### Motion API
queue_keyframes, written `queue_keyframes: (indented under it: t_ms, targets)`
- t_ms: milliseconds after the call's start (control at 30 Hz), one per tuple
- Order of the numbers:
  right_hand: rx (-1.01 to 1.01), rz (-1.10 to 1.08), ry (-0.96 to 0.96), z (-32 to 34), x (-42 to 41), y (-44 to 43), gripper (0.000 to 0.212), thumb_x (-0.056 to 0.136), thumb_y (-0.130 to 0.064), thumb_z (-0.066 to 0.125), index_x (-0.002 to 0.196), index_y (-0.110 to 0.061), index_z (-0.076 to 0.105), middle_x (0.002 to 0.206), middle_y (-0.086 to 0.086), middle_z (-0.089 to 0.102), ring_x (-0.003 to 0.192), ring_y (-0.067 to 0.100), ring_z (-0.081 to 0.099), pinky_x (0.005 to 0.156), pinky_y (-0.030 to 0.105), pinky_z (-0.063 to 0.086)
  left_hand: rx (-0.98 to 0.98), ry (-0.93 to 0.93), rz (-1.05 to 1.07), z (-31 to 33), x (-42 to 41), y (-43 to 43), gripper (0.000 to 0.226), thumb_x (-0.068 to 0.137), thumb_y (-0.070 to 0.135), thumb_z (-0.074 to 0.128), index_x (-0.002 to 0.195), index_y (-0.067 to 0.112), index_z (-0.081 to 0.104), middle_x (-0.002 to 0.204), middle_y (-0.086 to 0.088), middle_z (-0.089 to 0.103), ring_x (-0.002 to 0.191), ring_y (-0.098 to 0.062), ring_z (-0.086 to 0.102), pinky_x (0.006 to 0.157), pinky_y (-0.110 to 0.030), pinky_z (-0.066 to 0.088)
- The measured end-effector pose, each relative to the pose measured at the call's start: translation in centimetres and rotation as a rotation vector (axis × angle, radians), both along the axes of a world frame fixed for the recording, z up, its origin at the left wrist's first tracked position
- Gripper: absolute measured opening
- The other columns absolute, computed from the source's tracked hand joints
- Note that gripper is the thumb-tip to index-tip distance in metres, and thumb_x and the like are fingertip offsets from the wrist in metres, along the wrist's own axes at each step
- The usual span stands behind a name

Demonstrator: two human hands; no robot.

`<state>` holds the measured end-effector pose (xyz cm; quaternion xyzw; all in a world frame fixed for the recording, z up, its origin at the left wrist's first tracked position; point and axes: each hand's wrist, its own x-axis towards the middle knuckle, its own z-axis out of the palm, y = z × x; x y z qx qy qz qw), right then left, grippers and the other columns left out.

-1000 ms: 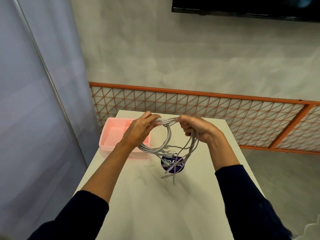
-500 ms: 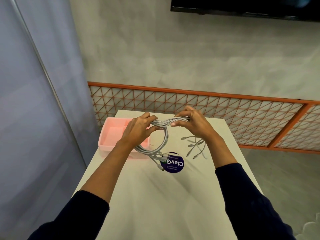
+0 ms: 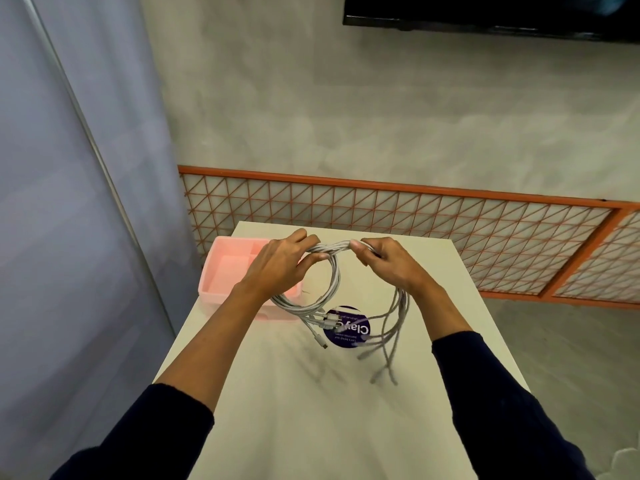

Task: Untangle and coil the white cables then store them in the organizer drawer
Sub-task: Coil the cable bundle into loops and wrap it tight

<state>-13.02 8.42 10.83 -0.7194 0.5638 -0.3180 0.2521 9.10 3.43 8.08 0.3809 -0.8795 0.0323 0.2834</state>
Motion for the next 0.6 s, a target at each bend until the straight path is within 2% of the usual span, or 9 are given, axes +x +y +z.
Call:
queue_keyframes:
  t_ms: [167,267,333,433,533,600]
  targets:
    - [0.364,0.033,-0.316,1.1,-0.6,-0.1,0.051,0.095,-0.048,0.048,0.055,-0.023,0.028,0.053,-0.007,0.021,0.047,0.010,0.014,0.043,0.022,0.012,-0.066,-0.004,-0.049,0.5,-0.4,0.0,0.050,0.094,0.052,0.032,0.103,0.012,0.061,0.088,-0.003,0.055,0.056,-0.018,0.047,0.051,-0.026,0.034]
    - [0.487,0.052,-0.401,1.0,-0.9,-0.5,0.049,0.092,-0.050,0.049,0.057,-0.025,0.025,0.053,-0.008,0.020,0.046,0.008,0.012,0.042,0.021,0.008,-0.091,-0.006,-0.076,0.8,-0.5,-0.1,0.049,0.094,0.051,0.034,0.102,0.012,0.061,0.087,-0.004,0.053,0.056,-0.022,0.050,0.049,-0.028,0.039]
    - [0.552,0.068,-0.415,0.6,-1.1,-0.5,0.051,0.085,-0.060,0.047,0.056,-0.024,0.026,0.051,-0.008,0.020,0.045,0.008,0.011,0.040,0.021,0.008,-0.106,-0.019,-0.105,0.9,-0.5,-0.2,0.047,0.094,0.051,0.036,0.102,0.012,0.062,0.085,-0.004,0.052,0.057,-0.026,0.051,0.050,-0.027,0.038]
    - [0.590,0.166,-0.418,0.0,-1.6,-0.2,0.051,0.085,-0.065,0.037,0.058,-0.021,0.035,0.054,-0.006,0.020,0.046,0.008,0.011,0.039,0.019,0.011,-0.098,-0.046,-0.132,1.2,0.0,-0.5,0.048,0.092,0.052,0.035,0.101,0.013,0.061,0.085,-0.004,0.053,0.060,-0.028,0.054,0.052,-0.028,0.036]
    - [0.560,0.277,-0.527,-0.6,-2.1,0.0,0.035,0.092,-0.050,0.040,0.076,-0.018,0.041,0.060,-0.004,0.031,0.047,0.005,0.020,0.041,0.015,0.021,-0.064,-0.049,-0.113,1.9,0.9,-1.0,0.054,0.090,0.056,0.032,0.103,0.013,0.063,0.088,-0.004,0.056,0.066,-0.027,0.057,0.055,-0.032,0.044]
    - [0.517,0.246,-0.524,-1.3,-2.4,0.2,0.031,0.093,-0.046,0.042,0.082,-0.017,0.041,0.065,-0.004,0.040,0.050,0.006,0.029,0.049,0.016,0.032,-0.026,-0.035,-0.087,2.3,1.7,-1.5,0.058,0.089,0.059,0.031,0.102,0.013,0.064,0.088,-0.004,0.058,0.068,-0.026,0.057,0.057,-0.035,0.047]
